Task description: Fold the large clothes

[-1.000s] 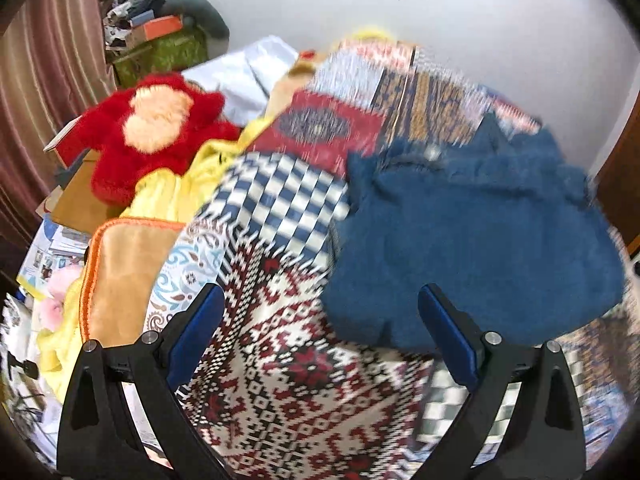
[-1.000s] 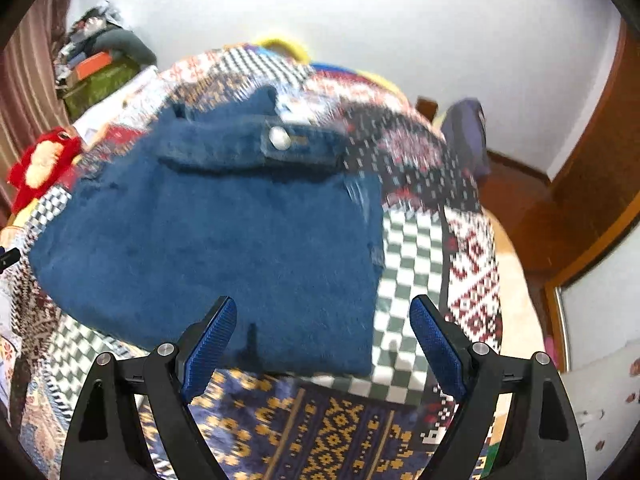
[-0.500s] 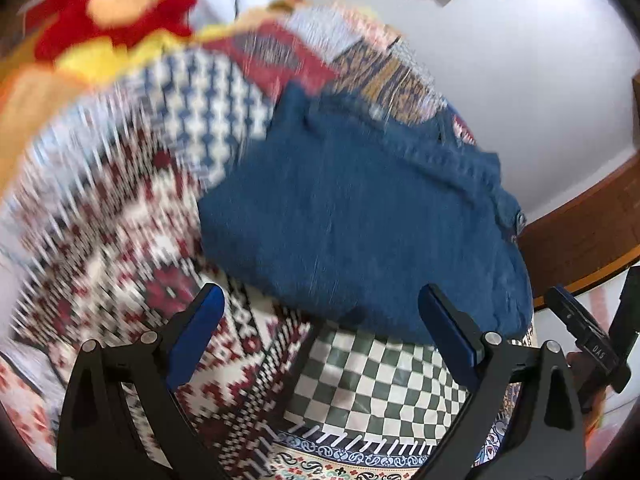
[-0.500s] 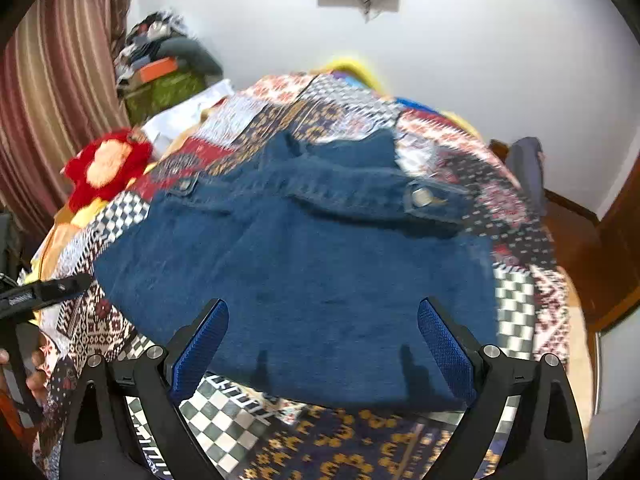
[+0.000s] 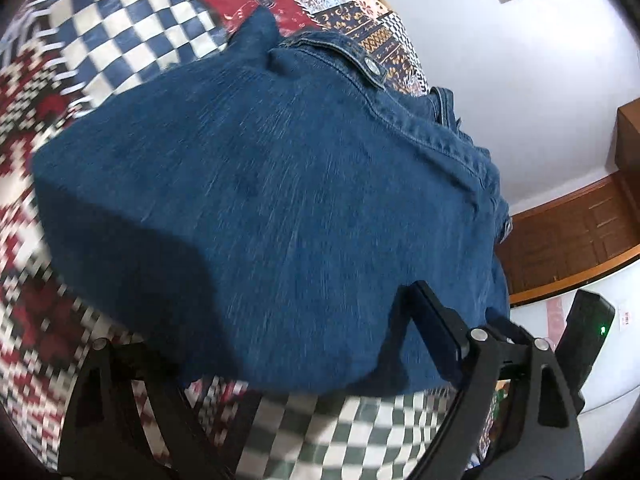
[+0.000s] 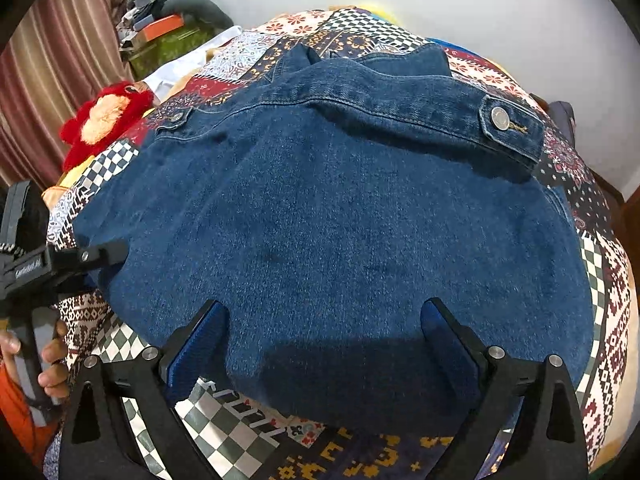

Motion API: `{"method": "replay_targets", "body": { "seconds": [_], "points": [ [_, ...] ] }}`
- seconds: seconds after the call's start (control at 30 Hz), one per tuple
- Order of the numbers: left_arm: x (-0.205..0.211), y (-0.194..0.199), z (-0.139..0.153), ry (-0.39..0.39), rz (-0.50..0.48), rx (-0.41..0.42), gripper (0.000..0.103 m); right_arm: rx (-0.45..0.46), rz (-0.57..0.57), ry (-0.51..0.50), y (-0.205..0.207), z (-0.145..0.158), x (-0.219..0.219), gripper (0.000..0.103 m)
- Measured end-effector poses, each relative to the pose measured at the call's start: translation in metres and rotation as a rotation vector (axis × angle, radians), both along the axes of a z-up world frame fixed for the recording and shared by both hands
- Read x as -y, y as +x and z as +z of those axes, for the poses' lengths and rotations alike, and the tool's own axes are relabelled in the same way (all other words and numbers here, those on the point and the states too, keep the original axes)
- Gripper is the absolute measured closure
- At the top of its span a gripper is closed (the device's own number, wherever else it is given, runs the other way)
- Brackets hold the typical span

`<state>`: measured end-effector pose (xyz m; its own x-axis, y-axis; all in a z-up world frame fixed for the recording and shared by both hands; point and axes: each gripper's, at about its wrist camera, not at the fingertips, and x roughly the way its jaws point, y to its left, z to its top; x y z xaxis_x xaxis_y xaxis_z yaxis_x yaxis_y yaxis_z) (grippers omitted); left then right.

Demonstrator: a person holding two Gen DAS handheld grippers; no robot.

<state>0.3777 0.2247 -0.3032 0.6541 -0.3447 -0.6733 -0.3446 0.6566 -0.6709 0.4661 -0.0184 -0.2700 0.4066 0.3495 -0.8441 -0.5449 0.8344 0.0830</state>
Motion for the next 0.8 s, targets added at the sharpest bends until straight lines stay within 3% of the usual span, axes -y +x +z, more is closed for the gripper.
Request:
{"method": "replay_targets", "body": {
  "seconds": [0.17, 0.27, 0.4, 0.43, 0.6, 0.8],
  "points": [
    [0.000, 0.018, 0.000, 0.019, 0.043, -0.013, 0.018, 0.000, -0.002, 0.000, 0.001, 0.001, -0.003, 0.004],
    [0.001, 0.023, 0.008, 0.058, 0.087, -0.017, 0.034, -0.012, -0.006, -0.001, 0.001, 0.004, -0.003, 0.004],
    [-0.004, 0.016, 0.026, 0.127, 0.143, -0.007, 0.068, -0.029, -0.010, 0.006, -0.004, 0.011, 0.000, 0.004],
    [-0.002, 0.015, 0.035, 0.163, 0.139, 0.011, 0.071, -0.031, -0.010, 0.009, -0.006, 0.014, 0.002, 0.004],
    [0.023, 0.009, 0.080, 0.393, 0.073, 0.087, 0.078, 0.002, -0.018, 0.007, -0.019, 0.036, 0.009, 0.004],
    [0.031, -0.012, 0.141, 0.490, 0.064, 0.211, 0.081, 0.073, -0.010, 0.002, -0.037, 0.068, 0.011, 0.004]
  ]
}}
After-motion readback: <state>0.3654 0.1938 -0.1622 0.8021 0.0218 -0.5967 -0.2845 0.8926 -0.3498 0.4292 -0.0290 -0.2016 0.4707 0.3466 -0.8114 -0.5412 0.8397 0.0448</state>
